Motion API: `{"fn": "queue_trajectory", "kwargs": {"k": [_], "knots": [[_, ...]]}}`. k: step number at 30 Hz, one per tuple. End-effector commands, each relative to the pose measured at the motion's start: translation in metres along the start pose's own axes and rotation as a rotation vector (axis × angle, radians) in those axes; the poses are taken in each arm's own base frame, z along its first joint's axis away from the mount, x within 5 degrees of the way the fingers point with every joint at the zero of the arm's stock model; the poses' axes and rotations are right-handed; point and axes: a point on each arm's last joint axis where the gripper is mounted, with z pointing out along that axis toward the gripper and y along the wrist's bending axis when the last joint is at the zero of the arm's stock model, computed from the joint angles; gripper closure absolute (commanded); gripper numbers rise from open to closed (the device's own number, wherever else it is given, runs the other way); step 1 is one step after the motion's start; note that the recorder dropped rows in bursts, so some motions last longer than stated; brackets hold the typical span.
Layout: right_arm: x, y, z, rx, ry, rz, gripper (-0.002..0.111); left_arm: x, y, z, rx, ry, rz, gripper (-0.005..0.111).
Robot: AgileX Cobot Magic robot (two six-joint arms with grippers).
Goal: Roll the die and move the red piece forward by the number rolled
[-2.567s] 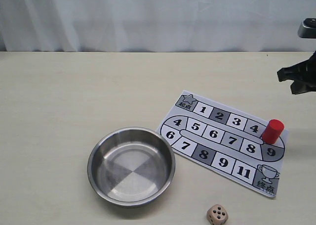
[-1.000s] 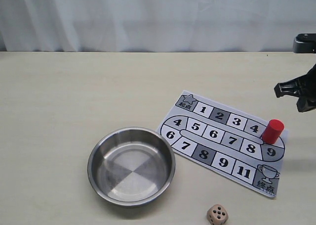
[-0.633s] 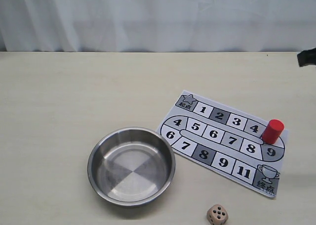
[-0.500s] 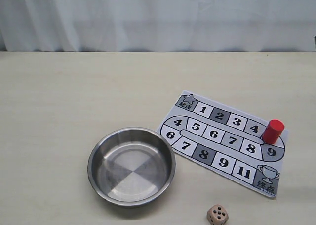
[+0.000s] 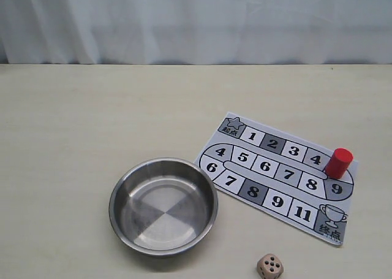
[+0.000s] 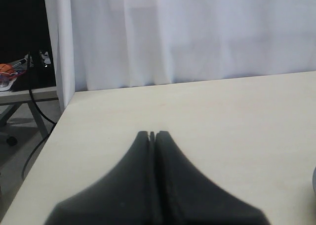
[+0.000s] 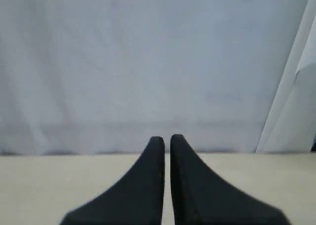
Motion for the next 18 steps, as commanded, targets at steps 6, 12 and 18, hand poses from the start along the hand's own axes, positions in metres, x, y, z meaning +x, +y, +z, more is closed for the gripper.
{"fn": "queue_trajectory", "kwargs": {"k": [6,12,18], "knots": [[0.016,0.0,-0.121,0.01,-0.366,-0.001,0.104,0.0,0.0,0.0,0.0,-0.011,-0.008,0.107],[0.038,0.0,-0.173,0.01,-0.528,0.005,0.104,0.0,0.0,0.0,0.0,-0.011,-0.008,0.107],[0.036,0.0,-0.183,0.01,-0.526,0.005,0.104,0.0,0.0,0.0,0.0,-0.011,-0.008,0.107]]}}
